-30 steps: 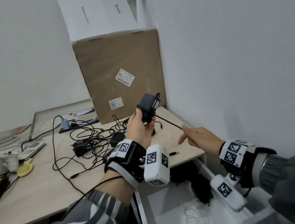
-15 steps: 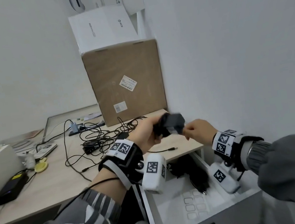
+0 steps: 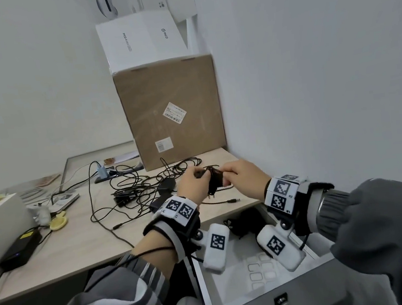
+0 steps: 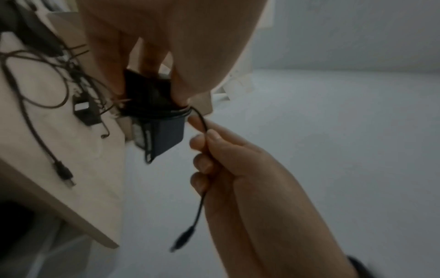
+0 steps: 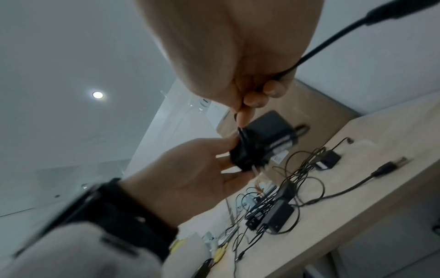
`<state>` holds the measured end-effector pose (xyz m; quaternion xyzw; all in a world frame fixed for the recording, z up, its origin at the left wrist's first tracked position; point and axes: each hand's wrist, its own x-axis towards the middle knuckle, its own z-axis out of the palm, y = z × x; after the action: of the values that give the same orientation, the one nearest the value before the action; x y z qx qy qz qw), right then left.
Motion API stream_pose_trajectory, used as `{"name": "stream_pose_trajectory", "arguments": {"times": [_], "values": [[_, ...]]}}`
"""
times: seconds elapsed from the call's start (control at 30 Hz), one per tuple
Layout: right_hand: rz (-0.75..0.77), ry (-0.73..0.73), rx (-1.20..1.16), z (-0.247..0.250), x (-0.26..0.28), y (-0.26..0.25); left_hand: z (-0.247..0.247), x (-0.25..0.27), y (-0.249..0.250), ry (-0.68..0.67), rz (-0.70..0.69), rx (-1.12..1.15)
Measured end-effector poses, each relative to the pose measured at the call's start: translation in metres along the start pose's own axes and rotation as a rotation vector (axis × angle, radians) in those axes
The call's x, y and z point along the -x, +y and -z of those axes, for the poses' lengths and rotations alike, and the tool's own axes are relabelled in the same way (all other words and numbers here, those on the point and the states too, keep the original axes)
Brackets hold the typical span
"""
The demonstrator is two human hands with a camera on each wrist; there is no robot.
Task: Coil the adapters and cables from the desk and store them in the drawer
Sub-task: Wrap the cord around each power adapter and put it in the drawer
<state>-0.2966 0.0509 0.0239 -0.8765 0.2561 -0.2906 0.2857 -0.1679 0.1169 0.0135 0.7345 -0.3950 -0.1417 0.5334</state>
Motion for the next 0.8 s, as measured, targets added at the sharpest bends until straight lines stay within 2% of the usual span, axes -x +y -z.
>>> {"name": "stream_pose_trajectory", "arguments": {"times": [0.07, 0.17, 0.23, 0.3, 0.4, 0.5, 0.6, 0.67, 0.8], "values": [[0.017, 0.007, -0.042, -0.007, 0.003, -0.005, -0.001, -0.001, -0.002, 0.051, 0.095, 0.329], [0.008, 0.059, -0.118, -0.013, 0.009, -0.004, 0.006, -0.005, 0.001, 0.055, 0.232, 0.786], [-0.019, 0.050, -0.182, -0.012, 0.012, 0.001, 0.013, -0.003, 0.006, 0.015, 0.266, 0.926], [-0.060, 0.028, -0.225, -0.005, 0.012, 0.008, 0.014, 0.001, 0.012, -0.068, 0.257, 0.966], [-0.108, -0.019, -0.153, 0.007, 0.009, 0.017, 0.015, 0.007, 0.017, -0.263, 0.203, 0.917], [-0.127, -0.101, 0.029, 0.013, 0.009, 0.017, 0.017, 0.014, 0.009, -0.445, 0.136, 0.668], [-0.110, -0.235, 0.084, 0.022, 0.009, 0.013, 0.017, 0.020, 0.009, -0.517, 0.081, 0.405], [-0.148, -0.274, -0.033, 0.025, 0.009, 0.015, 0.021, 0.020, 0.012, -0.551, 0.068, 0.297], [-0.245, -0.416, -0.488, 0.021, 0.009, 0.026, 0.028, 0.012, 0.008, -0.644, 0.081, 0.198]]}}
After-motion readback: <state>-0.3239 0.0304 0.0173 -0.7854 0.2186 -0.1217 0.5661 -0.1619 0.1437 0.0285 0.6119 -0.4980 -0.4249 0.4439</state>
